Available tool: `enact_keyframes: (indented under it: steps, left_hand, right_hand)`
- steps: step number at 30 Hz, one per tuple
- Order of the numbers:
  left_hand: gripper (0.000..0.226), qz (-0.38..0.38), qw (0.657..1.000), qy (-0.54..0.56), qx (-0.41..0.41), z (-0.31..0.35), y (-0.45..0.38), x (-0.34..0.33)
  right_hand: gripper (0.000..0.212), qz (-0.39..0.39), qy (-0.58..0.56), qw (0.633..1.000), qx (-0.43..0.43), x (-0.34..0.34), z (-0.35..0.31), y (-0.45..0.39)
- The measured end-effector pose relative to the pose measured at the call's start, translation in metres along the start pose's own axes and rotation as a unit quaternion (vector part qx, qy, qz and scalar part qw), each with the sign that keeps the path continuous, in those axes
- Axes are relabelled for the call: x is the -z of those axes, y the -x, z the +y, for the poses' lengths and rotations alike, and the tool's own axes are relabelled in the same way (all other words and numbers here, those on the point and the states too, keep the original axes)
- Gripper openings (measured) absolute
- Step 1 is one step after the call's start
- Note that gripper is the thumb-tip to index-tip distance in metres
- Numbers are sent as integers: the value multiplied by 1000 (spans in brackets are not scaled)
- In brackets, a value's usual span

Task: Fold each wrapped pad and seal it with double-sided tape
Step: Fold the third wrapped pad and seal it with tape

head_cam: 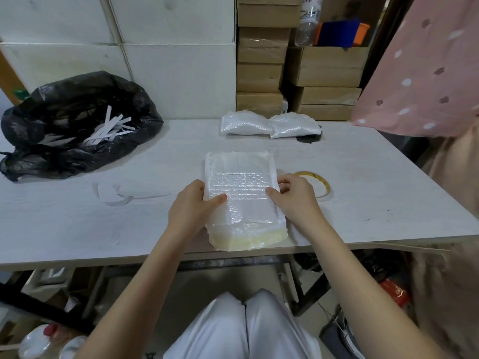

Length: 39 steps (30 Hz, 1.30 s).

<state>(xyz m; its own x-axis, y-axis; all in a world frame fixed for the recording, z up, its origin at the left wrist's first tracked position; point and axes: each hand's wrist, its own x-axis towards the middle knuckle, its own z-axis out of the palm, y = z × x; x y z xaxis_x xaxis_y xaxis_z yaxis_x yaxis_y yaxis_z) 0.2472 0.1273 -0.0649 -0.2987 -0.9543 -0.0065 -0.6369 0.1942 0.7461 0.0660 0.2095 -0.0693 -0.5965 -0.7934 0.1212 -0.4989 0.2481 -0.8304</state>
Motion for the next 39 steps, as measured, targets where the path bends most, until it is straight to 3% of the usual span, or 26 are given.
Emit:
enact_keyframes:
  steps: [14,19,21,23,26,29,36,39]
  left_hand:
    - [39,2,996,-90,-12,-2,-1,-1]
    - [50,21,983,-180,-27,1,1,-3]
    - [46,51,978,-192,-63,-3,0,6]
    - [38,66,966,-183,-170,-15,-2,21]
    - [67,-19,934,-179,-309,-36,-6,39]
    - [70,-85,928,-152,-330,-47,-3,37]
    - [39,-111,922,-106,-355,-53,-8,22]
    - [42,-103,924,-66,-363,-51,-6,17]
  right_hand:
    - [24,17,129,990,57,-8,4,6]
    - [26,24,169,982,84,-1,7,5]
    - [24,15,132,981,142,10,14,5]
    - [34,-57,116,971,202,26,23,5]
    - [46,-163,145,942,255,41,36,4]
    - [45,-195,120,934,272,41,40,3]
    - [45,-209,34,944,253,22,46,3]
    - [33,-185,-11,957,224,19,42,3]
